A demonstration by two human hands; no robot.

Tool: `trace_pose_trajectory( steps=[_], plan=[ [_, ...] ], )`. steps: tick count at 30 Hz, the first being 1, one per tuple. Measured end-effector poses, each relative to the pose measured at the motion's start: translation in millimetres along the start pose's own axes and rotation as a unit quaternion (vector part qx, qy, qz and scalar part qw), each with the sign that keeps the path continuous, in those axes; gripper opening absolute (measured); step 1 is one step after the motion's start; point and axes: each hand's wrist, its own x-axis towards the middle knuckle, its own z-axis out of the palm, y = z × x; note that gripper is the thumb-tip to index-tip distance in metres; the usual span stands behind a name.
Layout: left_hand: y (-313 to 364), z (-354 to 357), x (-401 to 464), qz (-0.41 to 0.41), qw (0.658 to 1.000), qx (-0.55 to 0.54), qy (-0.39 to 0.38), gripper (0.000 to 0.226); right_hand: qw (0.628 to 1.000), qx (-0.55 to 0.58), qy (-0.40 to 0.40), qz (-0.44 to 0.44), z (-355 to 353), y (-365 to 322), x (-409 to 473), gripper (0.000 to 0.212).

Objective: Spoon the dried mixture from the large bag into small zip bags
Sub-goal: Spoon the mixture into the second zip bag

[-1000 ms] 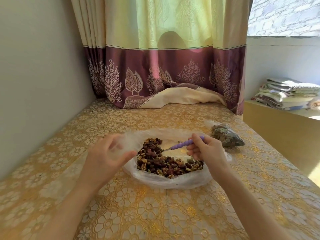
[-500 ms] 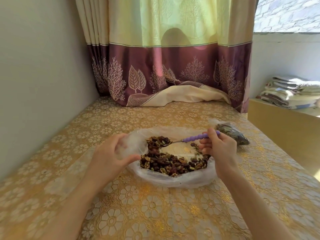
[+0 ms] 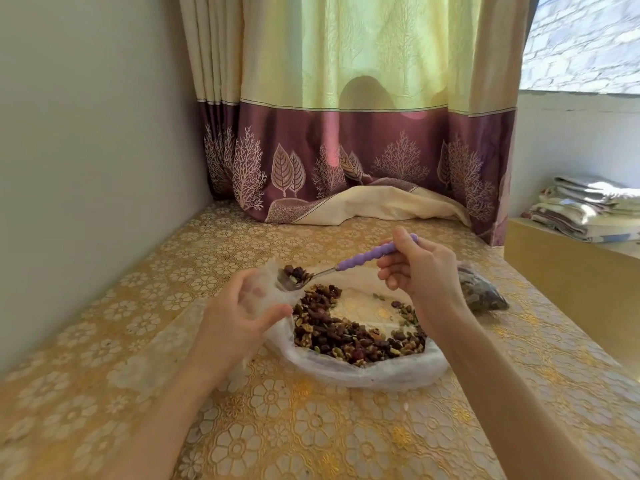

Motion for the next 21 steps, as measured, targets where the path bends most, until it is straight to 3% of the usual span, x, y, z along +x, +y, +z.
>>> trace_pose_trajectory(
  steps=[5,13,17,21],
  plan=[
    [1,-2,2,-0.015,0.997,-0.08,0.004,0.05,0.993,-0.051,-0.089,-0.062,32,-13,-3,0.036],
    [0,-11,6,-0.043,0.987,-0.139,0.074,0.047,0.958,-0.088,-0.207,-0.177,56,-20,-10,0.021],
    [-1,-12,7,-0.062,0.977,-0.19,0.073,0.068,0.974,-0.045,-0.171,-0.143,48,-20,-8,0.02],
    [-1,-15,6,-0.057,0.978,-0.185,0.076,0.058,0.989,-0.02,-0.074,-0.128,32,-18,-1,0.028]
  ],
)
